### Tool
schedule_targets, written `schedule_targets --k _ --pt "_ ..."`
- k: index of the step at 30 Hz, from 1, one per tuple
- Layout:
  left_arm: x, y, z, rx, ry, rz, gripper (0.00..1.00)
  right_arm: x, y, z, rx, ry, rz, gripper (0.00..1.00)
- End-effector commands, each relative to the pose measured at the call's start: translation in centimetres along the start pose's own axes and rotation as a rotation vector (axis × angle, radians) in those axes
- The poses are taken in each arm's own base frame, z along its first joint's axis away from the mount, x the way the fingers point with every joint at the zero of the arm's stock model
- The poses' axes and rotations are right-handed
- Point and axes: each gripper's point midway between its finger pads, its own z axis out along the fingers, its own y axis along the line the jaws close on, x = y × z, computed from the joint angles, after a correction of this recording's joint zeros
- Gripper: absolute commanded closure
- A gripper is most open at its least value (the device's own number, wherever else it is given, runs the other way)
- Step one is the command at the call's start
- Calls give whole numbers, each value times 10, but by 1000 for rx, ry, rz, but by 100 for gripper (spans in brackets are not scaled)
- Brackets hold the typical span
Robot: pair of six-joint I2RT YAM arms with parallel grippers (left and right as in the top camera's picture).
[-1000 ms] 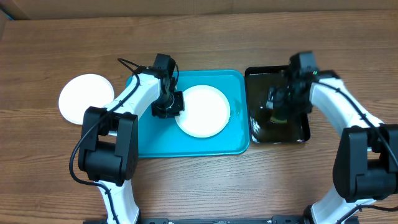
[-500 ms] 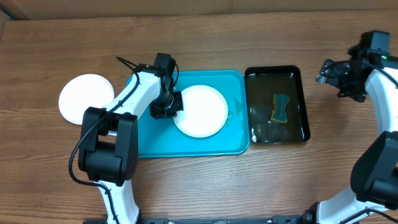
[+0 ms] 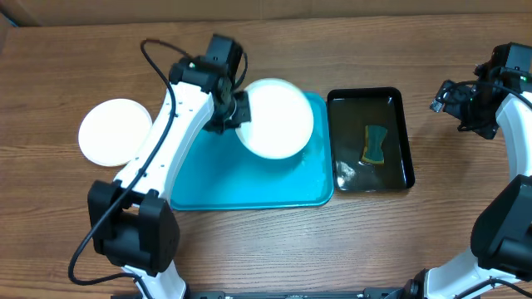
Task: Clean dirty plates on tray and stack at the side
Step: 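Lift the white plate off the teal tray with the left gripper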
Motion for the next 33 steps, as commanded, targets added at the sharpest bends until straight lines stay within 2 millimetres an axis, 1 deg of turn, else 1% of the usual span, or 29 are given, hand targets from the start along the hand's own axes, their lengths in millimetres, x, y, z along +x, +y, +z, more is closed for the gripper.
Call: schedule_targets --k 1,3,4,7,8,11,17,20,24,28,33 --pt "-17 -20 -32 10 -111 3 96 -9 1 -13 -5 -42 4 0" --pt "-24 -30 -42 18 -155 8 96 -9 1 -13 -6 -42 4 0" --pt "-27 -40 -46 36 -177 16 96 -9 1 -13 -5 -42 4 0" --pt "-30 -58 -48 65 -205 36 96 -9 1 -13 -5 -42 4 0" --pt "-30 -67 -47 77 -215 50 96 -9 1 -13 -5 -42 4 0" --pt "-31 -85 -38 71 -245 73 96 -9 1 -13 -5 -42 5 0" --pt "-33 -119 -22 -10 -355 165 96 -9 1 -13 -5 -42 4 0" --pt "-30 -135 -23 -63 -425 226 96 -9 1 -13 -5 -42 4 0" --pt "-28 -147 -40 -211 -567 326 96 -9 1 -13 -5 -42 4 0" --pt "-19 -158 -65 -391 -702 460 96 -9 1 -13 -5 -42 4 0" --pt "-6 -185 -97 -539 -844 614 96 -9 1 -13 -5 -42 4 0"
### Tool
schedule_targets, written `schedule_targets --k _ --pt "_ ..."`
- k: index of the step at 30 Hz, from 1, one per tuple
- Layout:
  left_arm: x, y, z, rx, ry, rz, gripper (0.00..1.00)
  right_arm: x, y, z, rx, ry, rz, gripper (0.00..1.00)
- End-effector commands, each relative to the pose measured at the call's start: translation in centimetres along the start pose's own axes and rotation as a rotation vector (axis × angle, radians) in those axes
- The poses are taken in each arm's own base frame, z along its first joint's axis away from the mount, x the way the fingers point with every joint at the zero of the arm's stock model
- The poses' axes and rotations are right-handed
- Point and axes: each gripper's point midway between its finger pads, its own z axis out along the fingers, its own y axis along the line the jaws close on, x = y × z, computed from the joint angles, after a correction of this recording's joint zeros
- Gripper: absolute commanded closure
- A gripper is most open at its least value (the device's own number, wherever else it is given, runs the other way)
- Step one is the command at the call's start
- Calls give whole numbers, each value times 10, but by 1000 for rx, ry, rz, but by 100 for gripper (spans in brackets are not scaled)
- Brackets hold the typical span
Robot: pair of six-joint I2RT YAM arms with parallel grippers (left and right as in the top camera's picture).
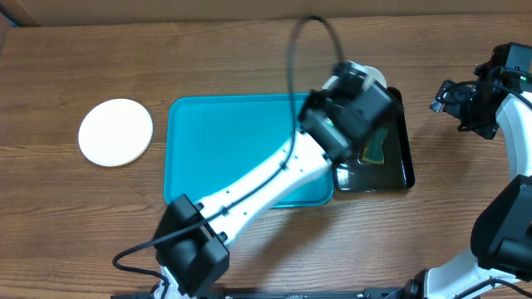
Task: Clean dirty plates on tray and stack at the side
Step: 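Lift the white plate off the teal tray with the left gripper, then carry the plate left and stack it on the plate pile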
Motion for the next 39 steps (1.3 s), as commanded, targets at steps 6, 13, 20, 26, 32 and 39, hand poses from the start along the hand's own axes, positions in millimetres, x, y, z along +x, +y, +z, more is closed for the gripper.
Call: schedule_targets --k 6,13,20,26,32,39 --pt "-46 10 -44 -226 -195 192 96 -9 1 -13 -6 -41 4 0" --pt "-54 13 -48 -264 -220 213 96 -9 1 -13 -6 -41 4 0" --pt "-57 13 -49 -262 -229 198 96 -9 1 -13 -6 -41 4 0" --pt "-54 5 -45 -201 -228 142 96 -9 1 -13 -6 -41 4 0" --pt "-20 -34 -21 139 -71 35 96 -9 1 -13 -6 -41 4 0" --pt "10 -15 20 307 158 -195 96 -9 1 -13 -6 -41 4 0"
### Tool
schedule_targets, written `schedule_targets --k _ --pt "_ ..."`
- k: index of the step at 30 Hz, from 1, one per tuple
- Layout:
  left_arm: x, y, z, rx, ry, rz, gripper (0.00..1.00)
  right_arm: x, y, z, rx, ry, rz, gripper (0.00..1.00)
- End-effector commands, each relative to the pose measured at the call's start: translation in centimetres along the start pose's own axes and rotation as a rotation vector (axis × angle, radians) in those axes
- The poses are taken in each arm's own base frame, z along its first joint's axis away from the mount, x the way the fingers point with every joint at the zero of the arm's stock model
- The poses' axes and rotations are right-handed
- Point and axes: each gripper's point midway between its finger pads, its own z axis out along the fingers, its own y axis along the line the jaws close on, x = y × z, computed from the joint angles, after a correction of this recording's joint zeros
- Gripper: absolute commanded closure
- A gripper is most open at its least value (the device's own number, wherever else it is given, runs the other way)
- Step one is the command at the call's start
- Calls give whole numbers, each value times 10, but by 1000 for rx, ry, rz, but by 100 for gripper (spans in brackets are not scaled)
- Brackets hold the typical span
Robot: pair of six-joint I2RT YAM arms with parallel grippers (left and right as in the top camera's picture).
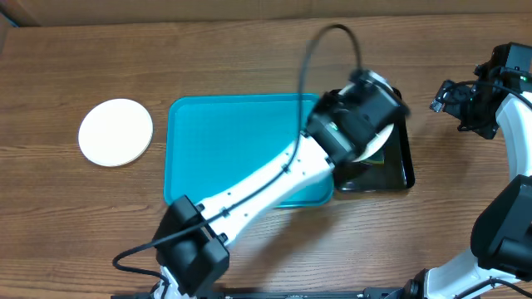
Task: Clean dirty plates on tray and stack at the side
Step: 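Carry the plate left and stack it on the plate pile, then release the plate and raise the left gripper off the stack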
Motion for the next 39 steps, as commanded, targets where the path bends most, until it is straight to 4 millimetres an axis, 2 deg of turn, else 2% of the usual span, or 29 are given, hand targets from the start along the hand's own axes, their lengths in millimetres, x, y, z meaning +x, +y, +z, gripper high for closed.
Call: schedule_targets --k 1,4,6,12,14,16,19,23,25,29,35,39 --pt "2 13 17 154 92 -228 96 -9 1 -12 -5 -41 4 0" --pt "17 43 34 199 198 -342 96 -9 1 -12 -5 -41 4 0" --pt "31 73 45 196 275 -442 96 -9 1 -12 -5 -41 4 0" --pt "83 178 67 141 468 -724 96 -9 1 -12 -5 -41 4 0" --pt "104 216 68 108 520 -818 96 -9 1 -12 -5 -41 4 0" --pt "132 263 67 40 566 -920 96 -9 1 -12 -5 -41 4 0" --pt "168 313 61 -42 612 -1036 96 -9 1 -12 -5 -41 4 0" --pt "220 370 47 -160 671 -1175 96 -9 1 -12 -5 -41 4 0" --pt "248 391 40 -218 701 -1233 96 -9 1 -12 -5 -41 4 0" --pt "289 415 33 -270 724 -1336 96 -9 1 -12 -5 -41 4 0" --pt "338 434 29 -343 746 -1423 96 -9 1 -12 -5 -41 4 0" --pt "360 439 34 -369 737 -1455 96 -9 1 -12 -5 -41 4 0"
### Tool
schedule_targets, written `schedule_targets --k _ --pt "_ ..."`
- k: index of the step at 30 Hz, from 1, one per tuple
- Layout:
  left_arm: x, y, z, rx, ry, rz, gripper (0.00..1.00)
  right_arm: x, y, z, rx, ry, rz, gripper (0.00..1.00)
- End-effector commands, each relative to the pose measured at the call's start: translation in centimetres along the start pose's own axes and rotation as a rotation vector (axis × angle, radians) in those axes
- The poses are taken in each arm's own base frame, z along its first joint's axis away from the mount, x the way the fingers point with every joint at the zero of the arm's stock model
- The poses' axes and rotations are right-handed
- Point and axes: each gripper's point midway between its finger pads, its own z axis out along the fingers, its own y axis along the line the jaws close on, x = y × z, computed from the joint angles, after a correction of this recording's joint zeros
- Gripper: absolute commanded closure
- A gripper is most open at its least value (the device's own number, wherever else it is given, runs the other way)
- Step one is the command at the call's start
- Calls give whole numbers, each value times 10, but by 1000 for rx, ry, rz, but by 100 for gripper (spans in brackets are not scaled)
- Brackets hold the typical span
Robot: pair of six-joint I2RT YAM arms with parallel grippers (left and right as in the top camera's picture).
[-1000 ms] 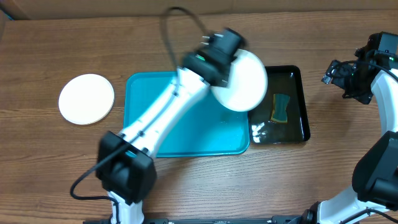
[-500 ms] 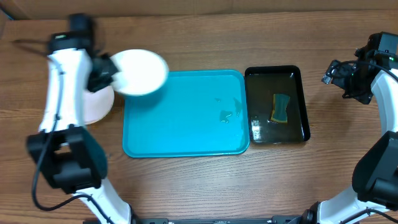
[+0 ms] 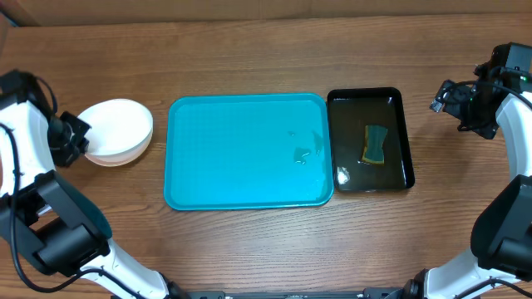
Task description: Clean dirty plates on tray and stack at the side
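Note:
The overhead view shows my left gripper (image 3: 73,138) at the far left of the table, shut on the left rim of a white plate (image 3: 120,126). It holds that plate tilted just over a second white plate (image 3: 108,159), of which only the lower rim shows beneath it. The teal tray (image 3: 233,149) in the middle carries no plates, only a few water drops (image 3: 303,154). My right gripper (image 3: 449,98) hangs at the far right edge, away from everything; its jaws are too small to read.
A black basin (image 3: 366,91) of water stands right of the tray with a green-and-yellow sponge (image 3: 376,144) in it. The left arm's base sits at the lower left, the right arm's at the lower right.
My left gripper was over the black basin with the plate in it. Now it is at the far left, holding the plate over the plate lying there. The right arm has not moved.
First my left gripper held a white plate above the teal tray, with another plate lying alone at the left. At the two later moments it held the plate at the black basin. Now the tray is bare and the plate hangs over the left plate.

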Motion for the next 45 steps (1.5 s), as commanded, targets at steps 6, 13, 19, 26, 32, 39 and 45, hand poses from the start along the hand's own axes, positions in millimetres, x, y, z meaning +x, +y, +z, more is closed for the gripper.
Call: schedule_targets --k 6,13,19,26,32,39,45 --pt "-7 0 12 57 -14 11 67 -9 1 -12 -5 -40 4 0" --pt "0 -48 -16 317 43 150 39 -9 1 -12 -5 -40 4 0" --pt "25 -89 -55 476 101 252 40 -9 1 -12 -5 -40 4 0" --pt "73 -134 -73 459 77 462 39 -9 1 -12 -5 -40 4 0" --pt "118 -167 -74 438 90 601 0 -9 1 -12 -5 -40 4 0" --pt "157 -189 -78 449 115 707 0 -9 1 -12 -6 -40 4 0" --pt "170 -196 -79 452 123 741 0 -9 1 -12 -5 -40 4 0"
